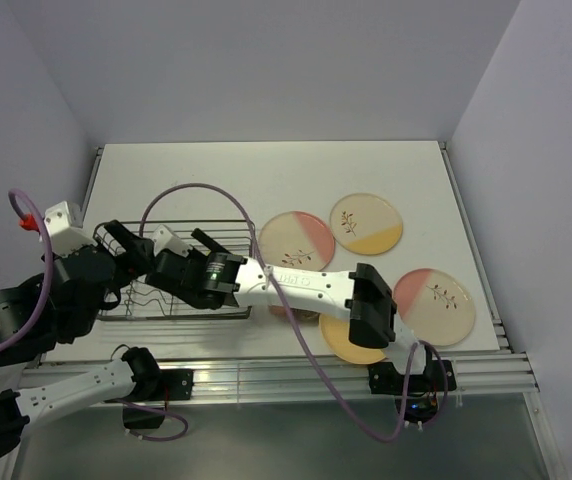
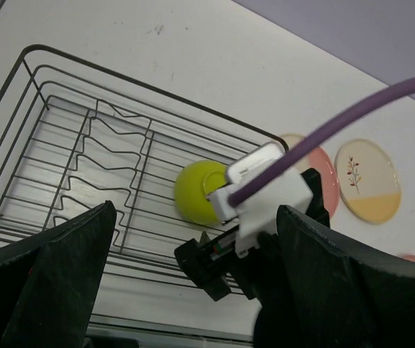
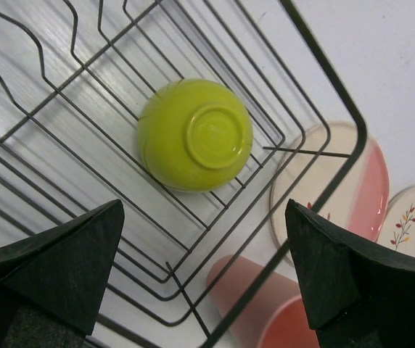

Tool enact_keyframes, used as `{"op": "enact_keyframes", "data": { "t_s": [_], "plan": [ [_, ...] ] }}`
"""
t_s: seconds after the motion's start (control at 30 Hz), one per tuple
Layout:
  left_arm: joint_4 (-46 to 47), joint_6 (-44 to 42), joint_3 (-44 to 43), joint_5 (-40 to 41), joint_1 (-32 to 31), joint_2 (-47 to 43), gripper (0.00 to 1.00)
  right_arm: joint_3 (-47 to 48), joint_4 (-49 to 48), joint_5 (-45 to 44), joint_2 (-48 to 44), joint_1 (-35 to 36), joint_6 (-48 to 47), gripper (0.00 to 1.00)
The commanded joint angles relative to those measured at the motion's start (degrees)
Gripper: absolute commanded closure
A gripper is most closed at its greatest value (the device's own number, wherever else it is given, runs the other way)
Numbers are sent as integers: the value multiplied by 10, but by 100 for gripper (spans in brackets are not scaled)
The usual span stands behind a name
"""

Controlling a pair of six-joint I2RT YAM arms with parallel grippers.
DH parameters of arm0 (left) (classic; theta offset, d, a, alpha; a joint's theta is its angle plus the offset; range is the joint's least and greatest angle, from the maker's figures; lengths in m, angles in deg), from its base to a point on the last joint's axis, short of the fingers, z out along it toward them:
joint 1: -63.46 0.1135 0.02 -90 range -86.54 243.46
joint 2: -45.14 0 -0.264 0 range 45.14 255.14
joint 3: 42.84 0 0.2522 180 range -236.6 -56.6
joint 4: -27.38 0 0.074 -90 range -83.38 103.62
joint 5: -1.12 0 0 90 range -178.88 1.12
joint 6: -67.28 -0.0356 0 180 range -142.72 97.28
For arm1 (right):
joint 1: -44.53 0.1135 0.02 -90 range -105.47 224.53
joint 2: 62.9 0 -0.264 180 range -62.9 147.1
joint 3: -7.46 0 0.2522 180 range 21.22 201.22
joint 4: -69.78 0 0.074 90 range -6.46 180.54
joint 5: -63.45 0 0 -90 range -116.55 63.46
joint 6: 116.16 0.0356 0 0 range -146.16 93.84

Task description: Load the mixed dishes into the dish rack

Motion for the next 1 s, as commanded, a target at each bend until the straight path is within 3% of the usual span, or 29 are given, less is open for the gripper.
{"op": "enact_keyframes", "data": {
  "t_s": [0.0,0.23,0.63,0.83,0.97],
  "plan": [
    [13,-25,-6,-27,0,11,1,30,10,13,-72,2,23,0],
    [57,-55,-4,-43,0,38,1,-11,46,56,-166,-67,89,0],
    [178,-148,-17,-105,0,101,6,-179,40,180,-313,-377,180,2],
    [221,-194,-33,-159,0,131,8,-263,35,287,-327,-520,233,7],
    [234,-205,-30,-191,0,138,8,-332,31,295,-333,-591,265,11]
  ]
}}
